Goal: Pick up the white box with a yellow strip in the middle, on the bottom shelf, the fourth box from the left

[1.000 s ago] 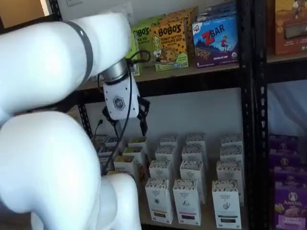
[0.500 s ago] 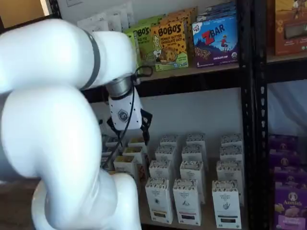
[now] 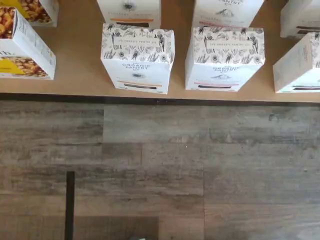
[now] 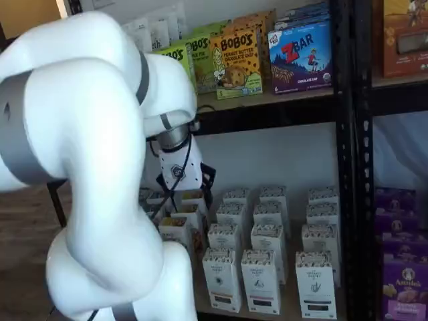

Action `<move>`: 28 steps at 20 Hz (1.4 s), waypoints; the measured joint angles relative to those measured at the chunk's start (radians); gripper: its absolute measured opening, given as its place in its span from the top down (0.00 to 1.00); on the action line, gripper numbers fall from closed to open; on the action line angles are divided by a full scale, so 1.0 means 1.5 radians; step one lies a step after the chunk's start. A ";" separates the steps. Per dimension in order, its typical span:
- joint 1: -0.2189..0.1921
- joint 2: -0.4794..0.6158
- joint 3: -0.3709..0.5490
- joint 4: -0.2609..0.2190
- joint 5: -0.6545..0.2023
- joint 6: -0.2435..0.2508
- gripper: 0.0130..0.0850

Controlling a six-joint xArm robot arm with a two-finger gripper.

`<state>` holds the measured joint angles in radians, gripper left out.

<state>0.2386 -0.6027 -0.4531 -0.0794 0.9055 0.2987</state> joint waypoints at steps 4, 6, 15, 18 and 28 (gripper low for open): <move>-0.002 0.041 -0.002 -0.007 -0.044 0.005 0.00; -0.006 0.068 -0.001 -0.008 -0.078 0.004 0.00; -0.029 0.167 0.004 -0.035 -0.184 0.008 0.00; -0.038 0.200 0.005 -0.036 -0.216 0.002 0.00; -0.037 0.316 0.000 -0.029 -0.325 0.001 0.00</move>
<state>0.1829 -0.1283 -0.4537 -0.1226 0.4174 0.3005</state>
